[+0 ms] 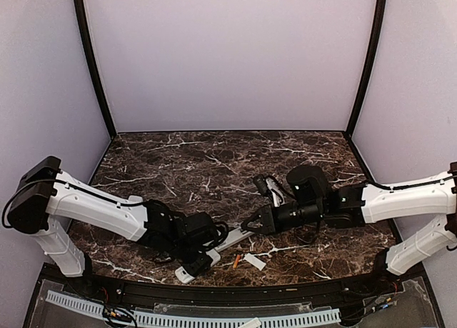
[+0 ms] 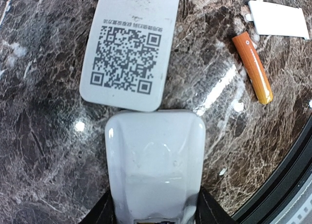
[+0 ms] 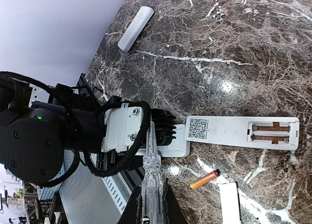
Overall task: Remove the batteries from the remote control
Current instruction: Move the remote control without the battery cover to the center of the board.
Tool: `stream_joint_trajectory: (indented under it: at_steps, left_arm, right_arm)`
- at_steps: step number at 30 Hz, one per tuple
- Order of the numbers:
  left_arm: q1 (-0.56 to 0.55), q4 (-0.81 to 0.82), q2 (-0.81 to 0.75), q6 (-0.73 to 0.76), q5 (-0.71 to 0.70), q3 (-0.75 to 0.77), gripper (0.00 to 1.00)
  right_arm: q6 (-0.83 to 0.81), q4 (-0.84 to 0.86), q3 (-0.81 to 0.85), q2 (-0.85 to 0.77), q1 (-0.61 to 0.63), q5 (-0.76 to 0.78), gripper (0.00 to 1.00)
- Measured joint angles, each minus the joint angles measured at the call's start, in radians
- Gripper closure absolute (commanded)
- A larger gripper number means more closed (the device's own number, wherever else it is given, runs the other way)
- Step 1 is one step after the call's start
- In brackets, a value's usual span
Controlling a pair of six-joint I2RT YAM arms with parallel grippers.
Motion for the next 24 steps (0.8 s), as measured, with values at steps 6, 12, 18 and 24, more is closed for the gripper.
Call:
stream_joint_trajectory:
  at_steps: [6, 12, 18, 24]
  left_arm:
    - [0.058, 0.013, 0.032, 0.082, 0.05, 0.037, 0.6]
    - [0.089, 0.013, 0.087, 0.162, 0.07, 0.101, 0.6]
    - [0.106, 0.014, 0.117, 0.214, 0.08, 0.138, 0.35]
    - [0.118, 0.081, 0.108, 0.205, 0.064, 0.137, 0.09]
  right_arm:
    - [0.011, -0.009, -0.021, -0.045, -0.005, 0.017, 1.0]
    - [0.028, -0.011, -0.042, -0.076, -0.007, 0.025, 1.0]
    - [0.035, -0.04, -0.047, -0.117, -0.011, 0.051, 1.0]
    - [0.037, -0.063, -0.047, -0.144, -0.011, 0.082, 1.0]
